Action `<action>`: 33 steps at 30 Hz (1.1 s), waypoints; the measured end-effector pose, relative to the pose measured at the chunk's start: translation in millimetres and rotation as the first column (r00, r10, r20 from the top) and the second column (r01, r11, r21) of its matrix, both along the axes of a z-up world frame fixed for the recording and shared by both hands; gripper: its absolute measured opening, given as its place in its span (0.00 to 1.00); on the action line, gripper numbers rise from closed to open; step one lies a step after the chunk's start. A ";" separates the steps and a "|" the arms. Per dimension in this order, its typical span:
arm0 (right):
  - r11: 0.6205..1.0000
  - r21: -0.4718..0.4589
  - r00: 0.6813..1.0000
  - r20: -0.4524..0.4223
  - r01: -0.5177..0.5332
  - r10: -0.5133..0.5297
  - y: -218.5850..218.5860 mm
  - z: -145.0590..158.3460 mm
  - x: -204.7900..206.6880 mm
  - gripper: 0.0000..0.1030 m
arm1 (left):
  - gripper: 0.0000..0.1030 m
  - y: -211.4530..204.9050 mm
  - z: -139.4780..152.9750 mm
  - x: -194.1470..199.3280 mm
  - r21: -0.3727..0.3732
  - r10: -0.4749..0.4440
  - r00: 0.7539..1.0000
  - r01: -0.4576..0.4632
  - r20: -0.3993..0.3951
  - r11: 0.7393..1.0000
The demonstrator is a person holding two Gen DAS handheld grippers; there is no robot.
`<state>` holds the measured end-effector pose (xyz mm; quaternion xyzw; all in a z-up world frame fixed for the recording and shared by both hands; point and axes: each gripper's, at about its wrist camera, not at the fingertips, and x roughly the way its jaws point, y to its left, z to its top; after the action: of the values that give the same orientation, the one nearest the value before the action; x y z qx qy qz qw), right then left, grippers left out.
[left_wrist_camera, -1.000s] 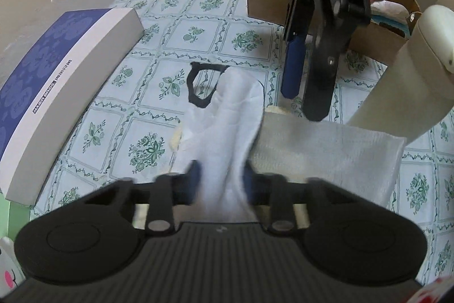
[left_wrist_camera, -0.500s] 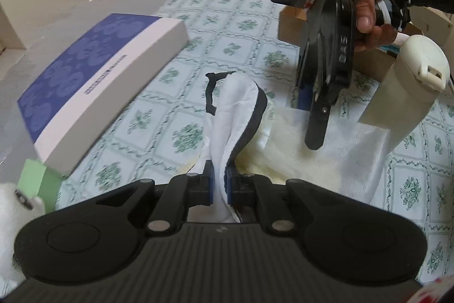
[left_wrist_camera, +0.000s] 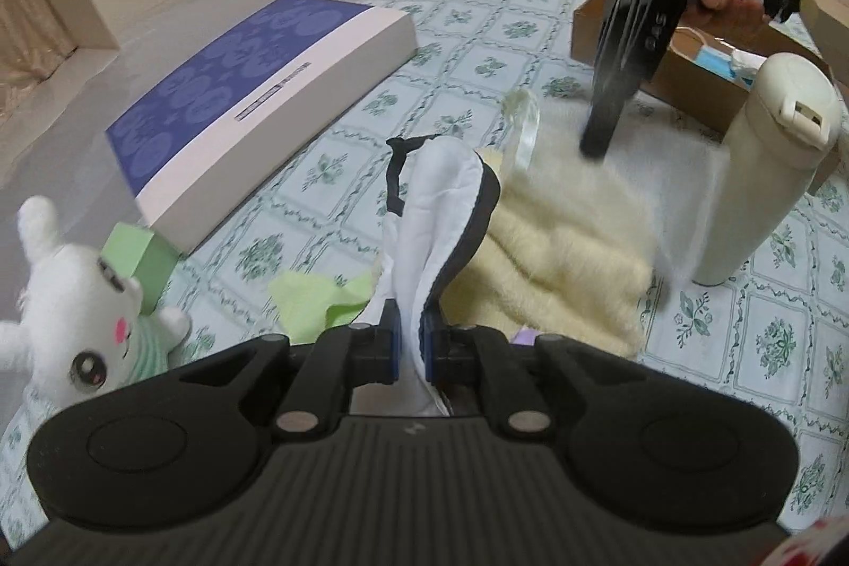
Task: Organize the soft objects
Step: 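Carry the eye mask and plastic bag into the box and release both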
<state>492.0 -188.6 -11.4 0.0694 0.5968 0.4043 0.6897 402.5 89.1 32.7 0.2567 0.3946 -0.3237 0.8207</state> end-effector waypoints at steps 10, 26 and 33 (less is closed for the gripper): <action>0.992 -0.091 0.972 0.226 0.085 -0.063 -15.7 52.7 -26.2 0.01 | 0.07 5.8 24.1 -31.7 0.022 0.133 0.991 -0.133 0.018 0.991; 0.951 -0.233 0.902 0.424 0.201 -0.087 -40.6 109.9 -76.6 0.01 | 0.07 7.1 67.4 -98.9 0.040 0.226 0.973 -0.227 0.046 0.973; 0.903 -0.320 0.849 0.521 0.288 -0.086 -76.1 131.0 -148.7 0.01 | 0.07 -7.4 88.7 -150.7 0.015 0.272 0.960 -0.273 0.062 0.962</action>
<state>343.2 -264.7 119.6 -0.1151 0.4577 0.2121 0.8557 251.8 81.7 121.4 0.2191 0.4055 -0.1953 0.8657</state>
